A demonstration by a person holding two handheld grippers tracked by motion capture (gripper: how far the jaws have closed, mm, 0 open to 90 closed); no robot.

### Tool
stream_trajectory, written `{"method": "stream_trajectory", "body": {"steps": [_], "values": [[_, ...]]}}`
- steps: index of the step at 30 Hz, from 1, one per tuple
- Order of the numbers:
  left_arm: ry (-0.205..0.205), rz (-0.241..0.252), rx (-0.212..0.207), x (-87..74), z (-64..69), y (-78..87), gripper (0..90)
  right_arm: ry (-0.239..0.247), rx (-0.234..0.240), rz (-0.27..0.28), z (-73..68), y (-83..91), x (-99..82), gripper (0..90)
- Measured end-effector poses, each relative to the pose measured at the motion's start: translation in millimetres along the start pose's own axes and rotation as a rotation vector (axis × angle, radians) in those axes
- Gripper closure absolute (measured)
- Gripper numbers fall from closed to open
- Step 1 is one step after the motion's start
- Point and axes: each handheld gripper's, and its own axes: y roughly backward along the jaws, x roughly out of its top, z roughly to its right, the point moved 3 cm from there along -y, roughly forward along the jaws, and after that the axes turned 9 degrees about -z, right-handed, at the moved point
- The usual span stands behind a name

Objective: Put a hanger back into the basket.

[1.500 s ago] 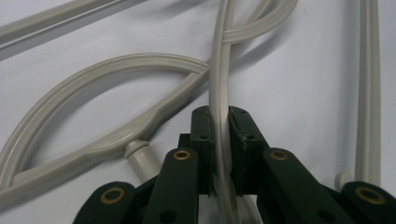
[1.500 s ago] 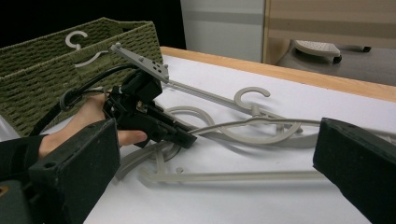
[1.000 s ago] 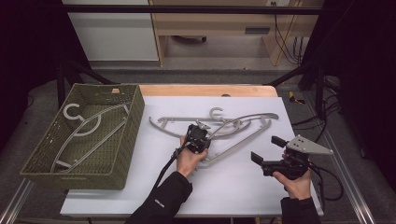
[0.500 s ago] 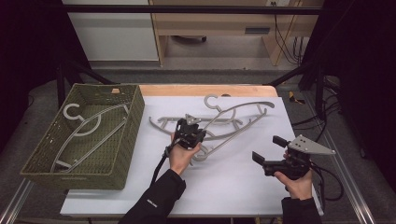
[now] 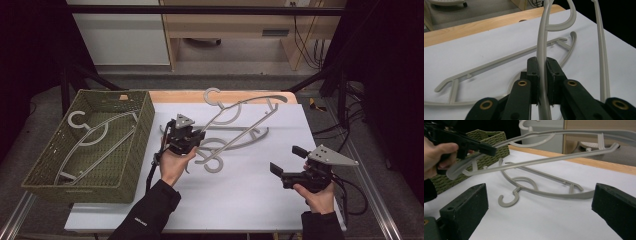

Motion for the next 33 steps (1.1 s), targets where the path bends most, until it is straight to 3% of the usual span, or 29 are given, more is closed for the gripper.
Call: {"method": "stream_trajectory", "body": {"steps": [15, 28, 33], "values": [[-0.059, 0.041, 0.027, 0.5, -21.6, 67.7, 82.1, -0.002, -0.005, -0.002, -0.4, -0.9, -0.3, 0.9], [-0.059, 0.061, 0.068, -10.0, -62.1, 113.8, 82.1, 0.0, -0.008, -0.012, -1.1, -3.1, -1.3, 0.9], [-0.049, 0.07, 0.056, -13.5, -78.4, 127.4, 82.1, 0.0, -0.006, -0.013, -1.5, -3.6, -1.5, 0.8]]}}
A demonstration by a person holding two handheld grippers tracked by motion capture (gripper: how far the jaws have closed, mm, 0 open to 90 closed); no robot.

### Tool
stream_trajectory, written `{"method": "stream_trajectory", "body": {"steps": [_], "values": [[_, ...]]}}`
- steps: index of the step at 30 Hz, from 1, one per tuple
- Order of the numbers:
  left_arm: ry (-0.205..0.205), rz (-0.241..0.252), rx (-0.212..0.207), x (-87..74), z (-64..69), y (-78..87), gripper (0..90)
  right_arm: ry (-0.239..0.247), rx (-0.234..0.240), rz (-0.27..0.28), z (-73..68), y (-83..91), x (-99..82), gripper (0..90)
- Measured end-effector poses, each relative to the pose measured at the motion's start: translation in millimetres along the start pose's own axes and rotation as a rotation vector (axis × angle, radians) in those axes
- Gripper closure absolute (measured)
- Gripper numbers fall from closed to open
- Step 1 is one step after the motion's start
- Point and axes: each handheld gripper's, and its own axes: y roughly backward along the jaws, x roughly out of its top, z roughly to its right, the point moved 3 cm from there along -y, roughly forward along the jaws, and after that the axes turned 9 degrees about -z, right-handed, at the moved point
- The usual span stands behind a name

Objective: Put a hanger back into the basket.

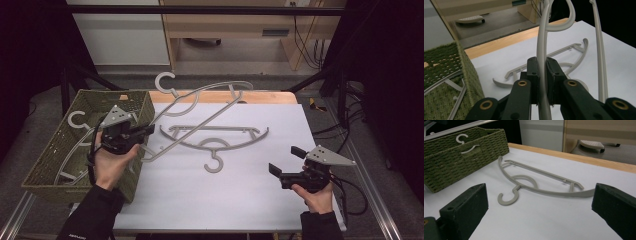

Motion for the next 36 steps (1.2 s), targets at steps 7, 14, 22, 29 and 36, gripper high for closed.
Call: {"method": "stream_trajectory", "body": {"steps": [7, 14, 22, 29, 36], "values": [[-0.024, -0.005, 0.056, -5.2, -24.6, 20.2, 82.1, 0.001, 0.0, -0.001, 0.0, 0.2, 0.0, 0.9], [0.005, 0.013, 0.081, -13.4, -48.4, 40.4, 82.1, 0.005, -0.001, -0.005, -0.3, -1.2, -0.5, 0.8], [0.009, 0.016, 0.108, -23.8, -72.3, 58.0, 82.0, 0.004, -0.001, -0.009, 0.0, -1.7, -0.9, 0.9], [-0.015, -0.008, 0.159, -37.1, -101.3, 73.8, 82.0, 0.004, -0.003, -0.012, 0.0, -2.6, -1.1, 0.9], [0.003, -0.045, 0.2, -50.8, -130.2, 79.9, 82.0, -0.002, -0.002, -0.013, -0.9, -3.6, -1.1, 0.8]]}}
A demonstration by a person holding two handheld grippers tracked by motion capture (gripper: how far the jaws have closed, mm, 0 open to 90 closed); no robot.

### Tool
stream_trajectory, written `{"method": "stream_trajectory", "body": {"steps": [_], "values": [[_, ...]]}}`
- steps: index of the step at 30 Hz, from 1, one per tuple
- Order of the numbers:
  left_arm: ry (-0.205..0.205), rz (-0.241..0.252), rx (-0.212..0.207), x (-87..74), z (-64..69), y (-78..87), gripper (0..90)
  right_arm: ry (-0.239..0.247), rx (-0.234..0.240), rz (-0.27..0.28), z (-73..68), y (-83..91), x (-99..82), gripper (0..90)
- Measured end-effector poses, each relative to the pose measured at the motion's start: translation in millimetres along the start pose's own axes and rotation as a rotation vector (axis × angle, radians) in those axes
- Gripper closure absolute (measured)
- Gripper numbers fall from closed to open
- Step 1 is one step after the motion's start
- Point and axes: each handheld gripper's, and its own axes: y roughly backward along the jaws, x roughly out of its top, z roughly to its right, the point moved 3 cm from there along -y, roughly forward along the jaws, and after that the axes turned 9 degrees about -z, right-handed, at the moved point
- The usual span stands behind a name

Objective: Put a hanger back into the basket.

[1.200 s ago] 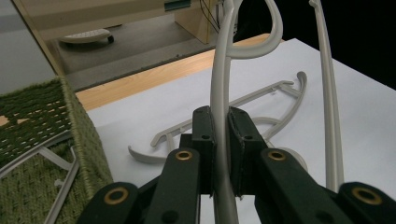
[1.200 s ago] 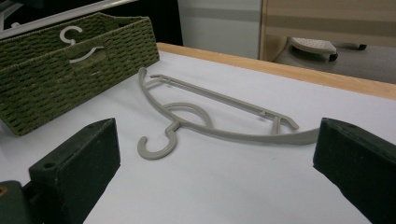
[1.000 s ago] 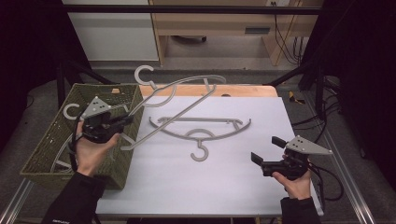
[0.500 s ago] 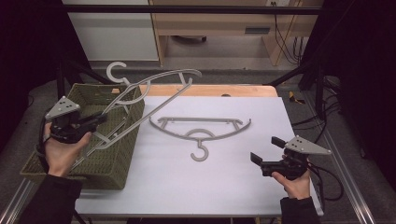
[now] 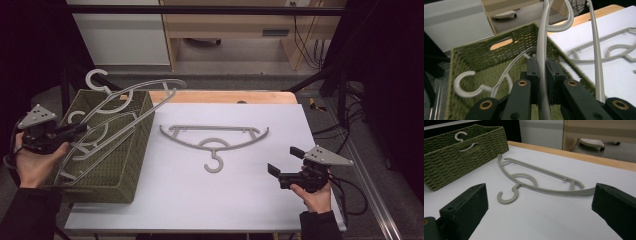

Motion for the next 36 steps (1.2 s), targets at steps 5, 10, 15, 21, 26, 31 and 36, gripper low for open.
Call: {"method": "stream_trajectory", "body": {"steps": [5, 10, 15, 21, 26, 31, 36], "values": [[0.038, -0.016, 0.02, -12.3, -24.6, -3.1, 82.0, 0.004, -0.002, -0.004, -0.2, -1.5, -0.3, 0.8], [0.069, -0.021, 0.031, -22.7, -41.1, -3.4, 82.0, 0.005, -0.002, -0.006, 0.0, -2.1, -0.6, 0.8], [0.09, -0.038, 0.05, -33.4, -55.5, -3.5, 82.0, 0.004, 0.0, -0.008, -0.2, -2.7, -0.6, 0.9], [0.104, -0.057, 0.07, -42.0, -65.6, -5.1, 81.9, 0.005, 0.0, -0.007, 0.0, -2.5, -0.5, 0.9], [0.114, -0.057, 0.073, -52.8, -72.3, -3.7, 82.0, 0.005, 0.001, -0.008, 0.0, -2.3, -0.6, 0.9], [0.119, -0.052, 0.081, -57.3, -75.5, 0.2, 82.0, 0.01, 0.0, -0.01, 0.1, -2.8, -0.8, 0.9], [0.117, -0.054, 0.085, -64.4, -78.3, 4.4, 82.0, 0.004, 0.0, -0.007, -0.1, -2.4, -0.5, 0.9]]}}
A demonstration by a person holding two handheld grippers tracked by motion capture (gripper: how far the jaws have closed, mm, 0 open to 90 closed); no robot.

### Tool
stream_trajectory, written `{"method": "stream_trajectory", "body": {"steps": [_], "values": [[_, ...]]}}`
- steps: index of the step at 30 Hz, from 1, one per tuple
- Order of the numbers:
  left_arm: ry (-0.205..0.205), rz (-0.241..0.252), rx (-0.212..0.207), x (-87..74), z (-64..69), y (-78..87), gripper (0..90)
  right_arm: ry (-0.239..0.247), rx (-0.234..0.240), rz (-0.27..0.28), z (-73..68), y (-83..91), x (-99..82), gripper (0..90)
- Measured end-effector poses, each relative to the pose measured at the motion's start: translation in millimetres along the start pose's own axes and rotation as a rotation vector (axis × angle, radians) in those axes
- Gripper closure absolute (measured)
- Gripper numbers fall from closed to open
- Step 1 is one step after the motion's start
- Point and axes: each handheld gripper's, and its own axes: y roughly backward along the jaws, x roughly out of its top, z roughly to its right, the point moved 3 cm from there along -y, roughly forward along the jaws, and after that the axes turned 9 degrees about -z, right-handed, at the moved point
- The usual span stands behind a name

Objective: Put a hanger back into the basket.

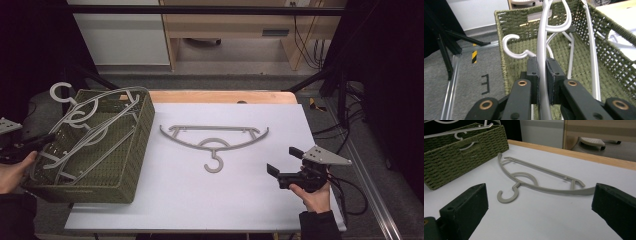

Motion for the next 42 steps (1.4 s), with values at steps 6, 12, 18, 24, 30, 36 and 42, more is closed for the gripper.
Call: {"method": "stream_trajectory", "body": {"steps": [6, 12, 18, 24, 30, 36, 42], "values": [[-0.006, -0.02, 0.02, -5.4, -2.4, -2.5, 82.0, 0.008, 0.001, -0.007, 0.0, -1.0, -0.5, 0.9], [-0.052, -0.072, 0.059, -10.0, 10.1, -17.1, 82.0, 0.013, 0.001, -0.009, 0.3, -0.5, -0.8, 0.9], [-0.068, -0.093, 0.065, -6.9, 25.1, -28.9, 81.8, 0.0, -0.001, -0.004, -0.9, -1.0, -0.4, 0.9], [-0.118, -0.21, 0.131, -6.4, 33.9, -37.0, 81.2, -0.001, 0.001, 0.002, -0.7, 0.4, 0.0, 0.9], [-0.103, -0.291, 0.127, -9.9, 32.2, -40.5, 78.9, 0.013, 0.002, -0.008, -0.5, 0.1, -0.6, 0.9], [-0.062, -0.204, 0.085, -4.1, 36.8, -26.5, 73.2, 0.0, -0.001, 0.001, -0.8, 0.6, 0.1, 0.9], [-0.04, -0.065, 0.014, 6.6, 57.4, -10.2, 63.4, 0.001, -0.001, 0.0, -0.9, 0.3, 0.0, 0.9]]}}
